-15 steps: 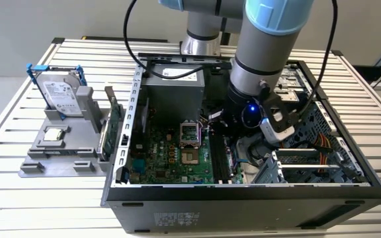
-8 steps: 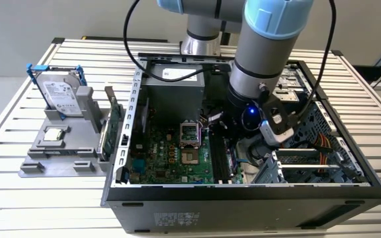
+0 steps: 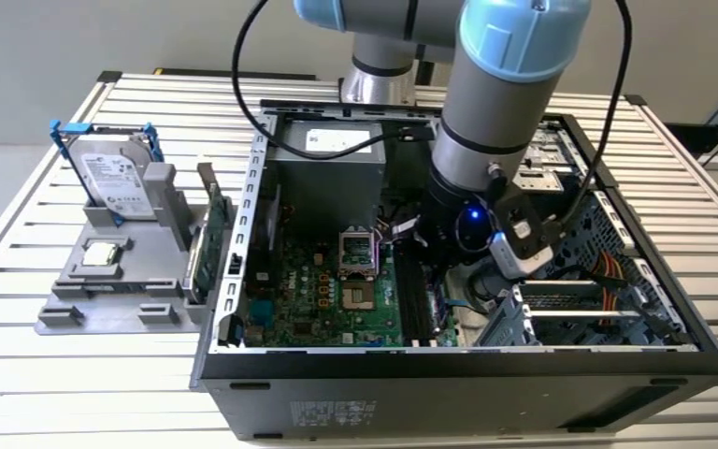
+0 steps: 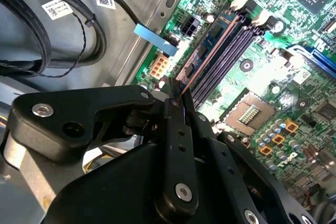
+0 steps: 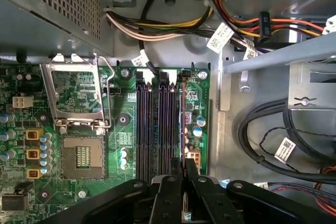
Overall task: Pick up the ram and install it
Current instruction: 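Insert the ram into the slot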
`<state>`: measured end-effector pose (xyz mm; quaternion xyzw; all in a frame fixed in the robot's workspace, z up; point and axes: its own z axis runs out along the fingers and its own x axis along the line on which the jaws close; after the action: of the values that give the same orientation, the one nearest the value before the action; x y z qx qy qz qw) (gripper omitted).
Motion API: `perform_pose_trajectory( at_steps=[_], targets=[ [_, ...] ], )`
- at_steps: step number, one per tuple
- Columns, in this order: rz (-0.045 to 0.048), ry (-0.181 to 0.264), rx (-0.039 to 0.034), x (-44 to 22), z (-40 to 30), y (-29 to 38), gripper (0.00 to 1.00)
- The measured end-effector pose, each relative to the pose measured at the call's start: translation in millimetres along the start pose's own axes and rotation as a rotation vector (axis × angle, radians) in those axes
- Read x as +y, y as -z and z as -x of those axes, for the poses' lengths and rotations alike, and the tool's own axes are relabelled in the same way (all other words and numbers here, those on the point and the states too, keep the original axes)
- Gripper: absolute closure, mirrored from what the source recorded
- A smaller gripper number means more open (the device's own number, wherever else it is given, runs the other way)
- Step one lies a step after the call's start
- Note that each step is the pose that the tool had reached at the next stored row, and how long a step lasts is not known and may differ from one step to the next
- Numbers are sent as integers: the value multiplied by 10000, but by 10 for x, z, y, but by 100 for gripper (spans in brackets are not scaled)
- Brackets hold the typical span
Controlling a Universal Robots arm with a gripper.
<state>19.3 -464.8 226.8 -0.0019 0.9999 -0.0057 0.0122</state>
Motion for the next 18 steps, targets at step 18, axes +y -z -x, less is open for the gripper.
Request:
perform_pose_trajectory(
  at_steps=[18],
  targets=[
    [5,227,6,-9,-14,-62,100]
  ],
)
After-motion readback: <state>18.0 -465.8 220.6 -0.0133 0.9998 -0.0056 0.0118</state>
